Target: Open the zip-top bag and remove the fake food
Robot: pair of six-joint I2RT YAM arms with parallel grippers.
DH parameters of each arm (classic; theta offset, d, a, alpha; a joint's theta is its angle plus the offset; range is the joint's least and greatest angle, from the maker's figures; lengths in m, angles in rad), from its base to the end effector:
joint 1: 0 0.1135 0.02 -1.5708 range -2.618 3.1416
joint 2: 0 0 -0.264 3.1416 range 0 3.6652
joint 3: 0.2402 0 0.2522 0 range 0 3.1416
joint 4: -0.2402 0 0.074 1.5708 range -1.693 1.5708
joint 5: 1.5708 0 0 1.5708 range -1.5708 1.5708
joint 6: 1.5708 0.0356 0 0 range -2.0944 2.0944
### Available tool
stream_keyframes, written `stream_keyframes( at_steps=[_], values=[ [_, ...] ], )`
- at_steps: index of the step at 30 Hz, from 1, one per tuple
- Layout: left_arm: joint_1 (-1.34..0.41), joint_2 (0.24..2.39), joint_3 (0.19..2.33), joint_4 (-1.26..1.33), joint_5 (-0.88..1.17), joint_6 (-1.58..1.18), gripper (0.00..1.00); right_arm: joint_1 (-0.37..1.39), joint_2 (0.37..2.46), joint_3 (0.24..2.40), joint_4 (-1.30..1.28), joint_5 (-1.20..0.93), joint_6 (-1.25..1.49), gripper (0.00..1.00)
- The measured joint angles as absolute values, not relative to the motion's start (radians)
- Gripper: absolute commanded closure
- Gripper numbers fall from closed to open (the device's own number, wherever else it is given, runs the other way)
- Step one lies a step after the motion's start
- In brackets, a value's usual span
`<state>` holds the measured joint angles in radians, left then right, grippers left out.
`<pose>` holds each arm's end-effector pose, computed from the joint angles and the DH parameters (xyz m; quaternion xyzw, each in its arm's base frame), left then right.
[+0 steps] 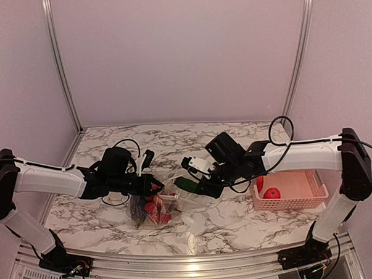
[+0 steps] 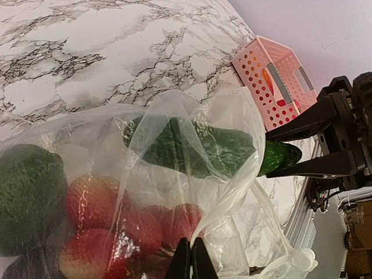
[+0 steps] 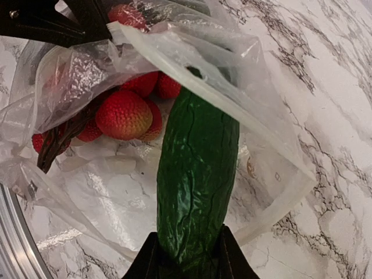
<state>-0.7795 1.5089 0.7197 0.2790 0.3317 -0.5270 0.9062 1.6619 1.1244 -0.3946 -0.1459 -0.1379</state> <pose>0.2143 -0.2281 0.1928 0.1900 0.8335 -0.4163 0.3096 0.2120 0.2789 0.2148 -0.4920 0.8094 0.1815 0.2644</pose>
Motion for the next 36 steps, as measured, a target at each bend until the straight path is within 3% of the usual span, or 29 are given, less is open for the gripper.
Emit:
stream_keyframes(
  at_steps=[14, 24, 36],
  values=[
    [-0.767, 1.576, 0.757, 0.282, 0.336, -0.53, 1.0, 0.906, 1.391, 0.953, -0.53, -0.133, 0.064, 1.0],
    [-0.763, 1.598, 0.762, 0.29, 0.358, -0.538, 1.0, 0.884, 1.241, 0.92, -0.617, 0.044, 0.259, 1.0],
    [-0.759, 1.608, 0.77, 0.295, 0.366, -0.54, 1.0, 0.543, 1.06, 0.879, -0.576, 0.091, 0.368, 1.0]
  ],
)
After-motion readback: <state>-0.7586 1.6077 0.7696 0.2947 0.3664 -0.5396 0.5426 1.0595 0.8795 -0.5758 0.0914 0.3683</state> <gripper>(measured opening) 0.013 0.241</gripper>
